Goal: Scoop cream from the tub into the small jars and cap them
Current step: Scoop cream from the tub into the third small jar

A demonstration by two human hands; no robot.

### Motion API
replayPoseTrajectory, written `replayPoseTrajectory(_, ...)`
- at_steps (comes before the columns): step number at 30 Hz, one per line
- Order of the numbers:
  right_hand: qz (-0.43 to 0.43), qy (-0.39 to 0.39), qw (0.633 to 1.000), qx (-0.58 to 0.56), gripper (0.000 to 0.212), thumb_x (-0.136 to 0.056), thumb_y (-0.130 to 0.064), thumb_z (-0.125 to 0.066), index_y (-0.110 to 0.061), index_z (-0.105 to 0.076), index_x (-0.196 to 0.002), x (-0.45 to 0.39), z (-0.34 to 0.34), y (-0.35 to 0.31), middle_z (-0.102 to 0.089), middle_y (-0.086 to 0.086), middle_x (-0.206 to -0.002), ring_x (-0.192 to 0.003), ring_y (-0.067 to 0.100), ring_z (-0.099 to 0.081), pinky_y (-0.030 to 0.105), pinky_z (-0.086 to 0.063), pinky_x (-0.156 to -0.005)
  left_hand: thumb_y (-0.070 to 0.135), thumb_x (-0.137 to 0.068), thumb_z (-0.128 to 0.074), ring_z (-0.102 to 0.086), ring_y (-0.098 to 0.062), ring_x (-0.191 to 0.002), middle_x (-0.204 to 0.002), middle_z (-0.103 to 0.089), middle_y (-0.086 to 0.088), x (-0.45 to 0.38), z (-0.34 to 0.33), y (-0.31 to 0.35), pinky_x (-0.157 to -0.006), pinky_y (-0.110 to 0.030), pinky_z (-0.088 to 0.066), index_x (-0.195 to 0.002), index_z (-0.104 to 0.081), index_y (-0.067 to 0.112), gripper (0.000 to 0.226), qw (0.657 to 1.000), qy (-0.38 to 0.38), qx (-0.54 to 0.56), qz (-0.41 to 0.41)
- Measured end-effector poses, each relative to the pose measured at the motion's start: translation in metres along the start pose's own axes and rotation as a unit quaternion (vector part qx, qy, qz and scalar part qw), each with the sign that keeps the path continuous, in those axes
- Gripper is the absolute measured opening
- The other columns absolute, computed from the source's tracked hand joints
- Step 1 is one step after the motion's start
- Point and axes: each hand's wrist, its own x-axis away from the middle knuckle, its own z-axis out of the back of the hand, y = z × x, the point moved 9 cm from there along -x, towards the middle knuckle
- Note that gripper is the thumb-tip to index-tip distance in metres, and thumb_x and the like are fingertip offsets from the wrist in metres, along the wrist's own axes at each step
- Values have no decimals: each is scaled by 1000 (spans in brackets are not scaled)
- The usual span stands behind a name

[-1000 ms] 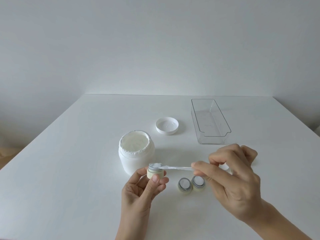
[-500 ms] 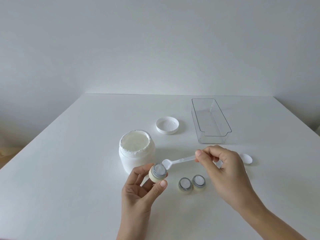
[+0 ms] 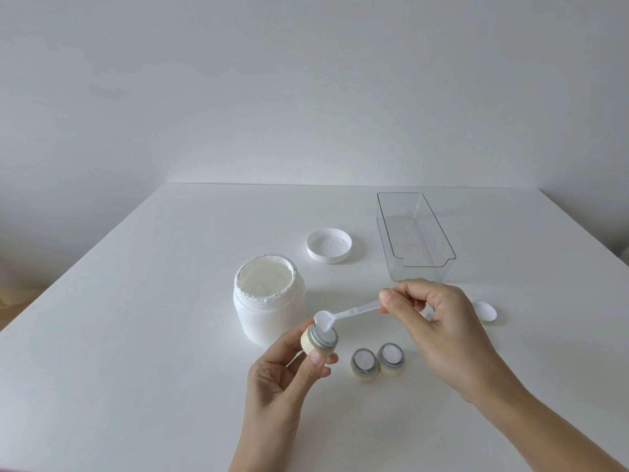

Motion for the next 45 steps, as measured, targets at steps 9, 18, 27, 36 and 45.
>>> replayPoseTrajectory(9,27,-72,997,-17,28,-82,-45,-55,-24,-68,-70,-6,1,-8,-61,-7,-69,-80,17,-52,29,-41,-81,59,-69,-79,-63,-17,-71,-79,-68,-13,1,-7,-3,-70,-26,-54,-107,-74,3,68,997,-27,64,20)
replayPoseTrajectory(18,31,-33,998,50,22,-89,-32,-59,-27,-66,-69,-8,10,1,-61,-12,-72,-79,12,-50,22,-39,-77,54,-67,-82,-68,-15,-78,-94,-75,-6,0,-7,0,-70,-22,-54,-113,-73,17,59,998,-22,53,15)
replayPoseTrajectory(27,7,-42,999,33,24,-88,-32,-59,-25,-66,-66,-2,5,3,-61,-10,-70,-80,17,-50,34,-41,-84,22,-61,-89,-73,-32,-97,-104,-75,-4,-2,4,2,-76,-26,-57,-100,-72,20,42,998,4,55,-26)
replayPoseTrajectory(36,4,-29,999,17,22,-88,-34,-59,-26,-66,-68,9,-2,5,-62,-9,-73,-82,18,-53,33,-42,-80,11,-56,-84,-73,-16,-85,-96,-76,-1,-2,11,6,-69,-21,-55,-88,-70,23,37,996,41,46,-62)
replayPoseTrajectory(45,-127,-28,977,-166,25,-87,-32,-60,-21,-72,-68,16,-8,24,-70,-14,-73,-81,-5,-62,14,-38,-75,13,-56,-85,-74,-26,-91,-98,-75,-5,-1,9,4,-69,-23,-56,-89,-68,20,38,997,42,35,-52)
